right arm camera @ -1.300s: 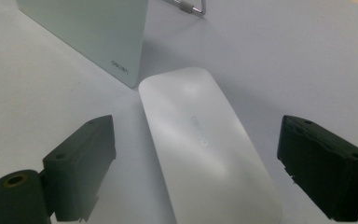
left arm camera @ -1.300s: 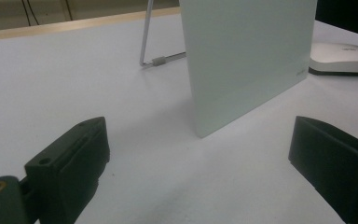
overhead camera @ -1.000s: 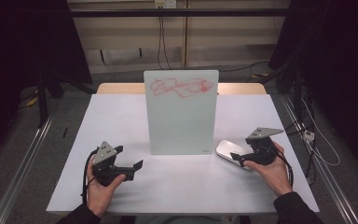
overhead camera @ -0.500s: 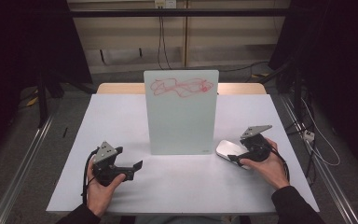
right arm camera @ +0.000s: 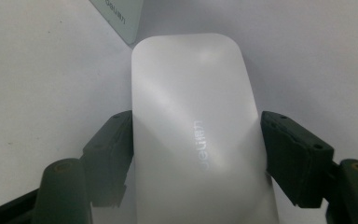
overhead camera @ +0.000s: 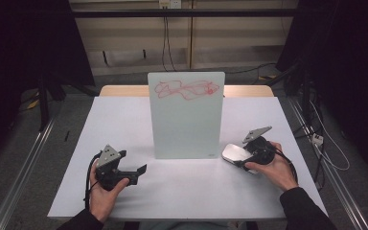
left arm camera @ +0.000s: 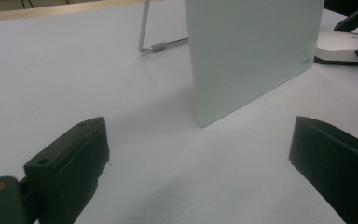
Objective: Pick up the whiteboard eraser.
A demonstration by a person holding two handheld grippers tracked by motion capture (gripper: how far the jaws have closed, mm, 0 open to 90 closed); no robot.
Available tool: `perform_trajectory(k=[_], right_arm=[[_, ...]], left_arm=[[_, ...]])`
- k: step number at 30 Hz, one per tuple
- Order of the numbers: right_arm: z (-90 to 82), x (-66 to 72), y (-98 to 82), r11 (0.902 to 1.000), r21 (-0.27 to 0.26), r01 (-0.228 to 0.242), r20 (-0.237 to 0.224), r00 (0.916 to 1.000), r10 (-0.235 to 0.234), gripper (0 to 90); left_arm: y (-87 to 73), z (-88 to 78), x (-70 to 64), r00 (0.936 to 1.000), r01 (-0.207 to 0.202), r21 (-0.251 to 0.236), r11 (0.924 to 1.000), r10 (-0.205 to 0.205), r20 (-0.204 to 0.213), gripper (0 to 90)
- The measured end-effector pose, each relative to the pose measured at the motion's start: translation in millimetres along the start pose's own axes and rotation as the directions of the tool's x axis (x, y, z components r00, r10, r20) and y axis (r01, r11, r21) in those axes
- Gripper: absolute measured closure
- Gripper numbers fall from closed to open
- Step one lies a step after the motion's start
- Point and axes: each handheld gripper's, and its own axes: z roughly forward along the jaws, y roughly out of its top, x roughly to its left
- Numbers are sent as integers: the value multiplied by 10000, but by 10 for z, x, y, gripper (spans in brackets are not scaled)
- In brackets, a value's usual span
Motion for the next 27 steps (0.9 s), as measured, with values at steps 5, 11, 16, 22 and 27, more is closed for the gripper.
perform_trajectory(k=[5,11,16,22,27], right_arm=[[6,-9,54,9987,473,189,-96,9998,-185,299],[-2,12,65,9982,528,283,-75,9996,-279,316],[-14,11,58,9987,432,280,-1,9996,-281,316],[-85,31,41,10000,-44,84,96,9999,-84,317],[-128,17,-11,9979,-572,-316,317,9989,335,317]], left_arm=[[0,0,-5,9998,-111,83,9999,112,-137,49],[-4,8,-5,9999,8,48,10000,-8,-114,51],[-2,0,1,9998,-24,86,10000,26,-181,51],[-6,1,1,9999,30,110,9999,-29,-131,51],[-28,-8,11,9999,84,118,9999,-83,-80,51]])
